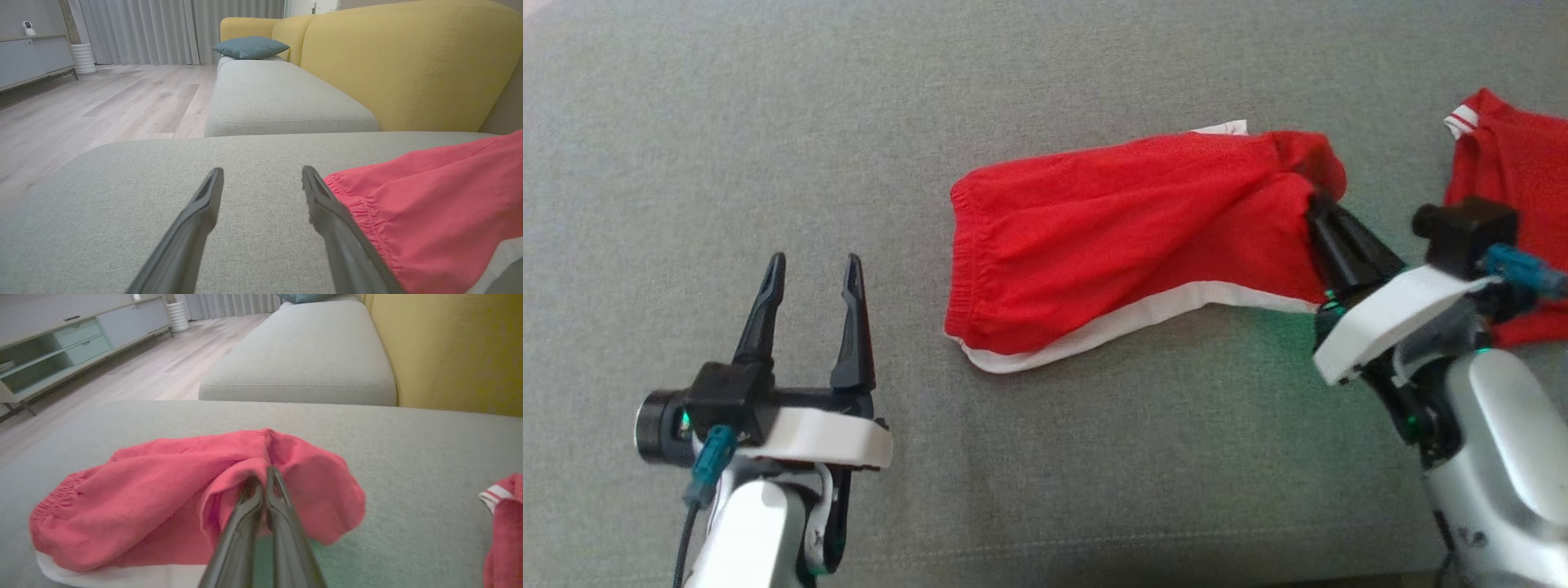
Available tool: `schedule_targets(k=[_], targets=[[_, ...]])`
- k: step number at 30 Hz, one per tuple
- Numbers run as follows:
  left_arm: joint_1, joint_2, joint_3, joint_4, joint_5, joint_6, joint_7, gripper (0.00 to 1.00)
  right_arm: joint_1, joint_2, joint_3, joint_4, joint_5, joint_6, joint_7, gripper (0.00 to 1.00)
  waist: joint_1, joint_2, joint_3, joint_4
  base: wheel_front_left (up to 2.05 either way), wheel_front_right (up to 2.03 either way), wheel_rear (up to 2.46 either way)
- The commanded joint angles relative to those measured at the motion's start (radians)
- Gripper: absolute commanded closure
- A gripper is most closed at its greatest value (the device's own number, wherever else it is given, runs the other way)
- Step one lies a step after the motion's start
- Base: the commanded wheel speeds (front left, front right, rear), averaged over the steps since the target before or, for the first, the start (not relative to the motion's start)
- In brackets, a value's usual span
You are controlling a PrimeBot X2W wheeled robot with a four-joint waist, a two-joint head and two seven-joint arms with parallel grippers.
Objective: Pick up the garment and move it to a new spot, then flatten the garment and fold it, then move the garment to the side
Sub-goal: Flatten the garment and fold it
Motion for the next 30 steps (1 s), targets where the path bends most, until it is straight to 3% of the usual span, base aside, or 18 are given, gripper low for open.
schedule_targets(k=[1, 9, 10, 11, 12, 13, 22, 26, 30], targets=[[-0.046, 0.003, 0.033, -0.025, 0.014, -0.007, -0.012, 0.0, -0.039, 0.002, -0.011, -0.007, 0.014, 0.003, -0.011, 1.0, 0.0, 0.0, 0.007, 0.007, 0.0, 0.0, 0.0], [-0.062, -0.008, 0.03, -0.022, 0.024, -0.016, -0.012, 0.0, -0.094, -0.017, -0.074, 0.191, 0.088, 0.003, -0.068, 1.0, 0.0, 0.0, 0.041, 0.028, 0.0, 0.0, 0.0], [-0.064, -0.009, 0.031, -0.022, 0.025, -0.017, -0.012, 0.0, -0.1, -0.02, -0.073, 0.214, 0.1, 0.003, -0.08, 0.96, 0.0, 0.0, 0.045, 0.029, 0.0, 0.0, 0.0], [-0.065, -0.009, 0.031, -0.021, 0.027, -0.017, -0.012, 0.0, -0.106, -0.025, -0.069, 0.237, 0.107, 0.003, -0.092, 0.7, 0.0, 0.0, 0.049, 0.03, 0.0, 0.0, 0.0], [-0.067, -0.01, 0.031, -0.02, 0.028, -0.018, -0.012, 0.0, -0.113, -0.028, -0.065, 0.259, 0.118, 0.003, -0.104, 0.2, 0.0, 0.0, 0.052, 0.03, 0.0, 0.0, 0.0], [-0.068, -0.011, 0.032, -0.02, 0.029, -0.019, -0.012, 0.0, -0.12, -0.032, -0.061, 0.277, 0.125, 0.003, -0.122, 0.0, 0.0, 0.0, 0.055, 0.03, 0.0, 0.0, 0.0], [-0.063, -0.009, 0.044, -0.008, 0.038, -0.024, -0.012, 0.0, -0.101, -0.088, -0.067, 0.356, 0.073, 0.003, -0.264, 0.0, 0.0, 0.0, 0.04, 0.015, 0.0, 0.0, 0.0], [-0.052, -0.007, 0.05, -0.006, 0.039, -0.022, -0.012, 0.0, -0.063, -0.093, -0.091, 0.33, 0.039, 0.003, -0.297, 0.0, 0.0, 0.0, 0.025, 0.003, 0.0, 0.0, 0.0], [-0.034, 0.001, 0.058, -0.004, 0.041, -0.021, -0.012, 0.0, 0.006, -0.07, -0.126, 0.22, -0.016, 0.003, -0.326, 0.0, 0.0, 0.0, -0.001, -0.016, 0.0, 0.0, 0.0]])
